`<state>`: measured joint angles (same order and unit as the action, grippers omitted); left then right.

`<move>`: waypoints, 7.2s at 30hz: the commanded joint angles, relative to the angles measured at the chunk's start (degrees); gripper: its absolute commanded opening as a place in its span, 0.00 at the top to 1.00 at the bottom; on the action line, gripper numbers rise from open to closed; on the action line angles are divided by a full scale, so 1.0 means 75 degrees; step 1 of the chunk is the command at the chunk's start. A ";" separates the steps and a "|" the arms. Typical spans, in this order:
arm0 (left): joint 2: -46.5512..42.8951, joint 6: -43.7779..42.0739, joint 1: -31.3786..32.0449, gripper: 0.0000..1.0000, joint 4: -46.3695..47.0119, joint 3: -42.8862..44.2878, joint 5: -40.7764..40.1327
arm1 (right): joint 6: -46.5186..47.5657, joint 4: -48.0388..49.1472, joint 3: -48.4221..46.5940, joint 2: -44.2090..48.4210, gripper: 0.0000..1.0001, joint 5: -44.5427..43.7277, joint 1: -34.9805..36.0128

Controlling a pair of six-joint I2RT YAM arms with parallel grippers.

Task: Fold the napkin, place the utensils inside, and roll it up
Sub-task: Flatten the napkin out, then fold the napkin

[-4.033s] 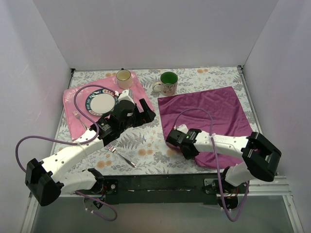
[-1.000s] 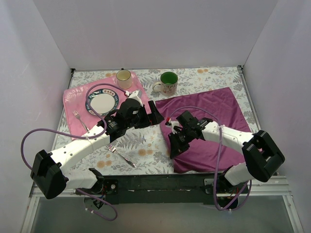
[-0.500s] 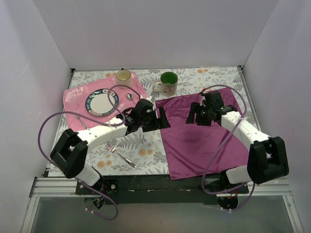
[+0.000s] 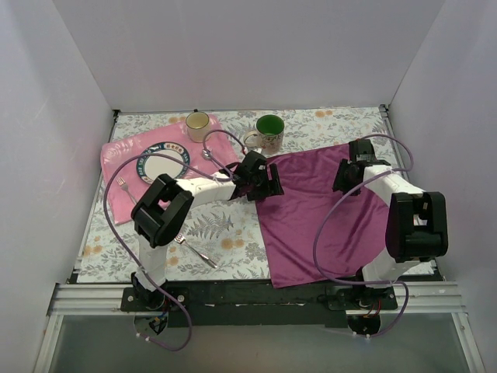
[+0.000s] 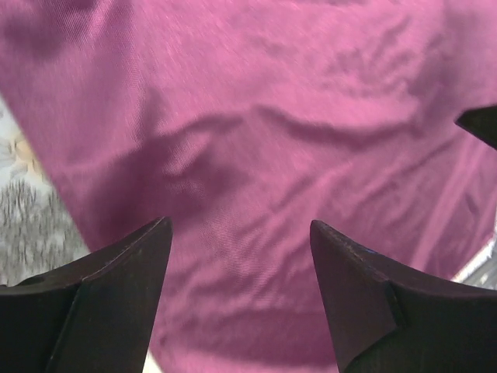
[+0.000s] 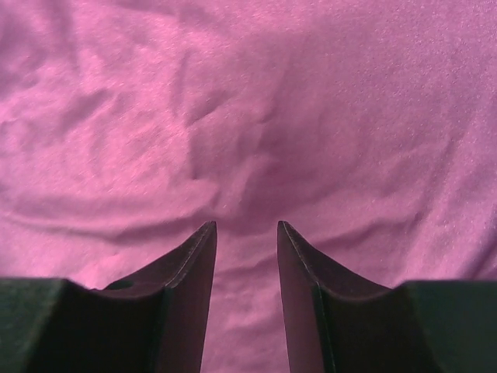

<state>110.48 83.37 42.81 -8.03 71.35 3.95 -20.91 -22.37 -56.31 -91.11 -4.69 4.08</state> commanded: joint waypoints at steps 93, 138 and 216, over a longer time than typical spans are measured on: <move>-0.7242 0.0145 -0.1278 0.02 -0.2398 -0.2424 -0.0960 | 0.0550 -0.1154 0.0348 -0.0684 0.63 -0.2738 1.1562; -0.5051 -0.0627 -0.1348 0.02 -0.2080 -0.1405 0.0997 | 0.2493 -0.1483 -0.2568 -0.0576 0.99 -0.3371 0.2153; -0.3480 -0.1050 -0.1794 0.02 -0.2480 -0.0232 0.1607 | 0.3526 -0.0756 -0.8264 -0.5558 0.99 -0.1766 -0.0836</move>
<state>84.95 75.85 29.71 -26.59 67.51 15.14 6.13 -30.74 -114.85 -131.72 -19.22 -1.89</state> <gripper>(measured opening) 0.982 0.035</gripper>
